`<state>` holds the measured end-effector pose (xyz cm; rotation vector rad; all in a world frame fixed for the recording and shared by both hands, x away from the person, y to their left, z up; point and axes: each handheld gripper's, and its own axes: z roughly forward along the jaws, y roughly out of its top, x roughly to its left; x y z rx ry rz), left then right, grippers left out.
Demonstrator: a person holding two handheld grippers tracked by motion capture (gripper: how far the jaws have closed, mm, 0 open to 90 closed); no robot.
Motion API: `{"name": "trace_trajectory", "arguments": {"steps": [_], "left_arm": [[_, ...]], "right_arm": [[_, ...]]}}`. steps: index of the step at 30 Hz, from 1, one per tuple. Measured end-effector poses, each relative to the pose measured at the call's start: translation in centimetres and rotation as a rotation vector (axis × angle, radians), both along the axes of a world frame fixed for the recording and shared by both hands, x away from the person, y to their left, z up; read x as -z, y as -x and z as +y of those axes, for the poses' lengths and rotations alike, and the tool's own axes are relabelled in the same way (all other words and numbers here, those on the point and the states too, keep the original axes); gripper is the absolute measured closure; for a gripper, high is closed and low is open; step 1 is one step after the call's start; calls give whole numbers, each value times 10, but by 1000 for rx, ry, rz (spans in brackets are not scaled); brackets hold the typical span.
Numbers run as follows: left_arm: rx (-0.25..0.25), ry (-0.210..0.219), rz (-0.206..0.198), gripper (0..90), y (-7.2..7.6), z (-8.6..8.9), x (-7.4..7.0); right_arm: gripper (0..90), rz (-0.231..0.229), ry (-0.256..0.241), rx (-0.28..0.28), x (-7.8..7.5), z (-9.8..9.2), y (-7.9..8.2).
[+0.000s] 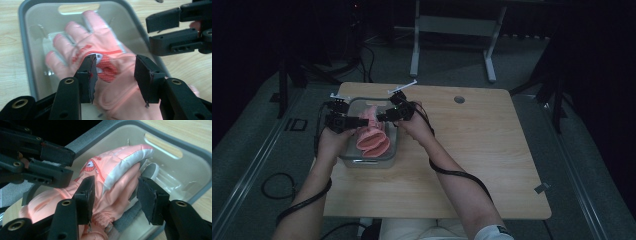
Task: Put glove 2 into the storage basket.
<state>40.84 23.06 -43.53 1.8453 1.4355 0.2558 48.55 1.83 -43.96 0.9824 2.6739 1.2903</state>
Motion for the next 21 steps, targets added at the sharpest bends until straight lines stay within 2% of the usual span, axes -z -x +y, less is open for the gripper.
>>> {"name": "trace_trajectory", "arguments": {"steps": [2, 7, 9, 11, 12, 13, 14, 16, 17, 21], "left_arm": [[8, -15, -16, 522, 4, -4, -4], [31, -6, -47, 515, 15, -14, -12], [44, -11, -54, 463, 18, -19, -15], [49, -21, -72, 415, 22, -25, -16], [49, -21, -72, 377, 22, -25, -16], [79, -5, -76, 377, 24, -34, -18], [90, -18, -78, 246, 26, -39, -19], [101, -53, -90, 138, 28, -48, -20], [102, -62, -99, 112, 29, -51, -21], [125, -15, -140, 13, 36, -60, -22]], "right_arm": [[458, -9, -11, -6, -5, -4, 2], [378, -27, -18, -23, -12, -16, 8], [338, -38, -24, -22, -14, -21, 10], [284, -25, -39, -34, -15, -27, 11], [284, -25, -39, -34, -15, -27, 11], [271, -13, -46, -43, -15, -29, 11], [245, -12, -57, -46, -15, -37, 13], [220, -17, -60, -47, -15, -42, 14], [199, -23, -63, -43, -15, -45, 15], [175, -43, -72, -19, -14, -59, 16]]}}
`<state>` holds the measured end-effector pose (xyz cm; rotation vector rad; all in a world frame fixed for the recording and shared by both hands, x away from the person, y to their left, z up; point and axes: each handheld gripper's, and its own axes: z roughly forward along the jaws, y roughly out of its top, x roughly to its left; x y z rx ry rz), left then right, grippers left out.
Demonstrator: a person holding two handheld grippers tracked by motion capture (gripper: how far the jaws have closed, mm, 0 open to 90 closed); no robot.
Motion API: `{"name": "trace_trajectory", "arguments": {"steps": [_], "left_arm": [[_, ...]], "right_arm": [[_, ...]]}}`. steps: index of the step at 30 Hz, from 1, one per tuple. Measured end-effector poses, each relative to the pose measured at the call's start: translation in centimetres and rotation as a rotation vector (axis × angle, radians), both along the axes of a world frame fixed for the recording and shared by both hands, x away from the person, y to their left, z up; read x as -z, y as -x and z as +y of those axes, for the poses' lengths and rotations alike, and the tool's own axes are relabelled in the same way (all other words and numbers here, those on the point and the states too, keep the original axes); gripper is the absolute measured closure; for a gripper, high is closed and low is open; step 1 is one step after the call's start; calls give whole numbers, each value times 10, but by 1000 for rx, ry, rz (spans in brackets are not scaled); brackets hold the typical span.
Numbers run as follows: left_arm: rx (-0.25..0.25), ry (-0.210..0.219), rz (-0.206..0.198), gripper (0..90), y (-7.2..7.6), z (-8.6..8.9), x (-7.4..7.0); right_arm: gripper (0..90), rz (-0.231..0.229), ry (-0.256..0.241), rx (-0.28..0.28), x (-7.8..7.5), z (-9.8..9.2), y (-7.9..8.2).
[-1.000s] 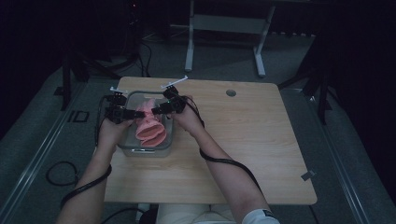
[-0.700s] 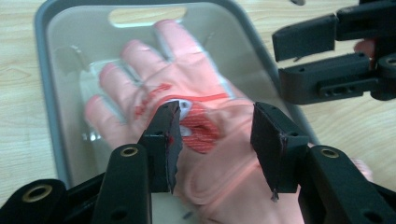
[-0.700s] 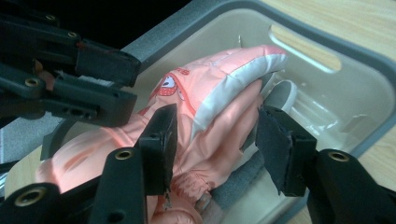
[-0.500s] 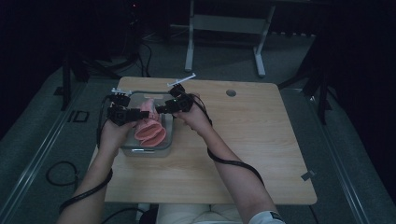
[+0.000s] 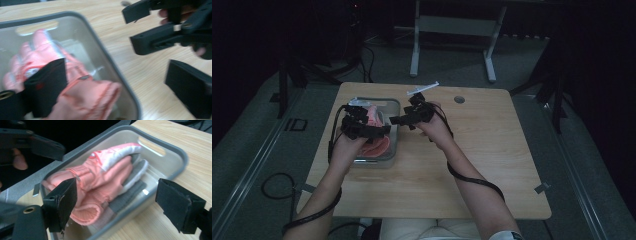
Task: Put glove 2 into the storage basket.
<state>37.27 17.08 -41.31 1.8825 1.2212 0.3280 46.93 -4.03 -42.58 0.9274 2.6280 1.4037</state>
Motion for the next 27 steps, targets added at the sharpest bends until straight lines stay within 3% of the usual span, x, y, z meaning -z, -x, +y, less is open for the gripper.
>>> {"name": "trace_trajectory", "arguments": {"steps": [3, 8, 13, 15, 16, 24, 27], "left_arm": [[24, 22, -23, 11, 5, -7, 0], [67, 5, -54, 11, 14, -20, -1], [140, 18, -40, 12, 21, -37, 2], [157, 2, -43, 12, 23, -42, 3], [164, -39, -54, 12, 27, -51, 5], [200, -62, -80, 12, 45, -73, 14], [210, -101, -93, 12, 52, -81, 19]], "right_arm": [[173, -14, 24, 3, 2, -9, 1], [143, -36, 37, 12, 6, -23, 5], [144, -34, 61, 19, 13, -33, 7], [144, -35, 66, 19, 14, -35, 8], [144, -33, 66, 20, 16, -36, 8], [145, -49, 84, 19, 33, -55, 15], [144, -56, 76, 21, 37, -60, 17]]}}
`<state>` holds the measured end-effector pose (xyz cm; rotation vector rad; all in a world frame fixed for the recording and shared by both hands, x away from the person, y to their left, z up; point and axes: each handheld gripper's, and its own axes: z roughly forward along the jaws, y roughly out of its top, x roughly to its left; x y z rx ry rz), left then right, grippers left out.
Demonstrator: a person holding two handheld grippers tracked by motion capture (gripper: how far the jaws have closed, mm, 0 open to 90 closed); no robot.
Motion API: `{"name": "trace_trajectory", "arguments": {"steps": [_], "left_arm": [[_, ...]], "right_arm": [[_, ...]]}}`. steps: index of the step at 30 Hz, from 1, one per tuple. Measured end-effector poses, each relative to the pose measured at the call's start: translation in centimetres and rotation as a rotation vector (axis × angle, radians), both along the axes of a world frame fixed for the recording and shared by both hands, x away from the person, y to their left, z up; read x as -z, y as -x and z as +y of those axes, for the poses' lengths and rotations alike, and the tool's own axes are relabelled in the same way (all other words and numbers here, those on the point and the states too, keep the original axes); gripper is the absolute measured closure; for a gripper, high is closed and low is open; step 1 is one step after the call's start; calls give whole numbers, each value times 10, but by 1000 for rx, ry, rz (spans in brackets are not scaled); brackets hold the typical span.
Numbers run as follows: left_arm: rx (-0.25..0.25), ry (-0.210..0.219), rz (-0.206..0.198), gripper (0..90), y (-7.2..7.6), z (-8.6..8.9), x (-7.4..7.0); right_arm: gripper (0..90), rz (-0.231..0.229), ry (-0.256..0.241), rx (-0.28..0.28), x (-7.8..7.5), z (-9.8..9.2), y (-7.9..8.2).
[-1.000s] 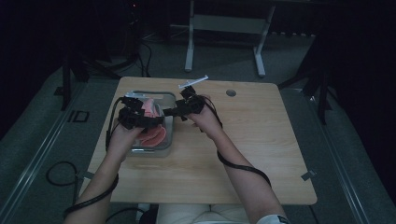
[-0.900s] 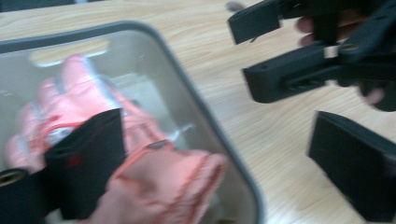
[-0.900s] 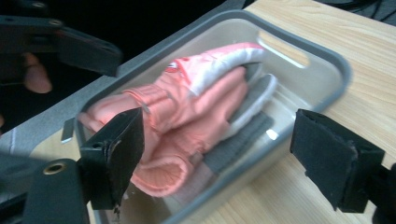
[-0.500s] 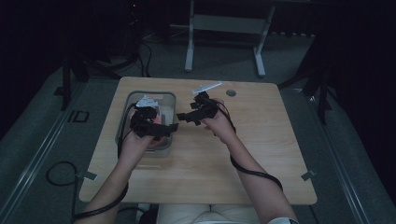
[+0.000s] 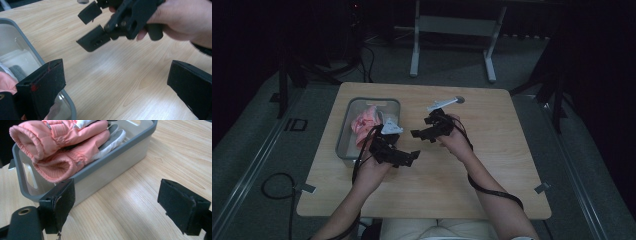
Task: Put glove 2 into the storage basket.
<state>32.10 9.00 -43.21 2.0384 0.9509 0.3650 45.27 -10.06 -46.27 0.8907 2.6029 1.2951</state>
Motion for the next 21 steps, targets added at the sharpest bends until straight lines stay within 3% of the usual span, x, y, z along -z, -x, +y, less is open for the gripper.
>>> {"name": "trace_trajectory", "arguments": {"steps": [2, 5, 8, 10, 14, 21], "left_arm": [[5, -11, 2, 12, 3, -4, 3], [5, -24, -25, 12, 9, -10, 8], [13, -51, -16, 12, 12, -14, 14], [13, -39, -31, 12, 17, -16, 19], [37, -32, -24, 12, 24, -19, 31], [77, -51, -6, 12, 31, -28, 51]], "right_arm": [[144, -5, 3, -2, 3, -2, 2], [142, -4, 18, -9, 9, -5, 4], [142, 0, 26, -7, 15, -8, 6], [142, 3, 25, -1, 19, -10, 7], [142, 2, 37, 6, 29, -14, 8], [142, 18, 45, 22, 46, -24, 11]]}}
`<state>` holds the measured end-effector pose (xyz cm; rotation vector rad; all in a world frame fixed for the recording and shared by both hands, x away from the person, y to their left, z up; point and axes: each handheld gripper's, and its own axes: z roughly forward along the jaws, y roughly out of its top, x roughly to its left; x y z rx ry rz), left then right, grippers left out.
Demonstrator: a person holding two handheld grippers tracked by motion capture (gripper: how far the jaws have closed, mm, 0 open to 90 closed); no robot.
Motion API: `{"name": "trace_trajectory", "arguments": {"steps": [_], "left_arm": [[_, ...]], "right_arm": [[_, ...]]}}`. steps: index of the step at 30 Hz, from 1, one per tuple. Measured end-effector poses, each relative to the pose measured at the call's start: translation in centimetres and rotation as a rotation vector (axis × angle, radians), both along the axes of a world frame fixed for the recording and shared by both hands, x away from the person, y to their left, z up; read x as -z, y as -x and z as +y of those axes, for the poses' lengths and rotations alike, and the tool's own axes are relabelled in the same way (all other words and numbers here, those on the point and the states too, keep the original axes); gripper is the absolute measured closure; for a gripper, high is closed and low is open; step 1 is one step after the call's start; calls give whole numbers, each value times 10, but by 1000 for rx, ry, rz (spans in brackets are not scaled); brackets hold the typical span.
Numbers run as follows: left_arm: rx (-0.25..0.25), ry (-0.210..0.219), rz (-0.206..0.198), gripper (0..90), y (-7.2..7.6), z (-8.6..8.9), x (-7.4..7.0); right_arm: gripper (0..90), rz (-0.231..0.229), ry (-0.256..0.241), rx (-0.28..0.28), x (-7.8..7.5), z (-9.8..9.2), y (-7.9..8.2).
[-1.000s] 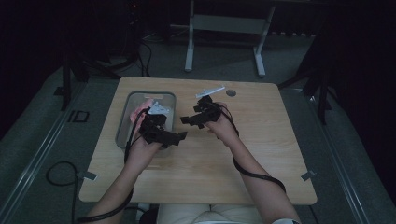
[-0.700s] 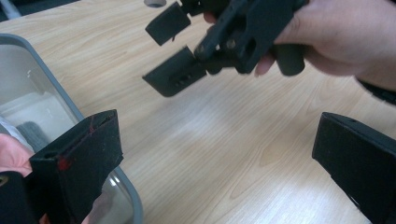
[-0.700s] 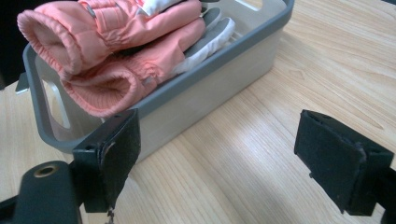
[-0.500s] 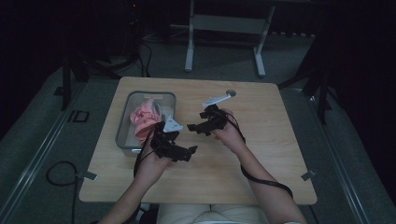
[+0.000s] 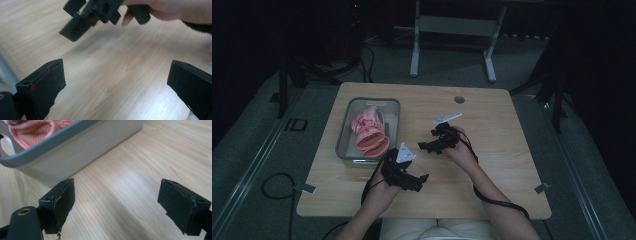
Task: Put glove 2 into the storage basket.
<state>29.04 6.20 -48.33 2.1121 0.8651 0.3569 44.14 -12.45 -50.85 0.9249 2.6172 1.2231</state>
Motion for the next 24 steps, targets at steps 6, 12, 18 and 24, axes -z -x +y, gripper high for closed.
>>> {"name": "trace_trajectory", "arguments": {"steps": [6, 12, 18, 24], "left_arm": [[50, 29, 0, 12, 3, -5, 13], [86, 20, 2, 12, 6, -11, 28], [115, -4, -6, 12, 9, -15, 43], [112, -12, -11, 12, 11, -17, 52]], "right_arm": [[142, -9, 3, 15, 10, -8, 3], [142, -12, -3, 27, 19, -16, 5], [142, -19, 7, 38, 26, -23, 7], [141, -24, 9, 43, 33, -29, 10]]}}
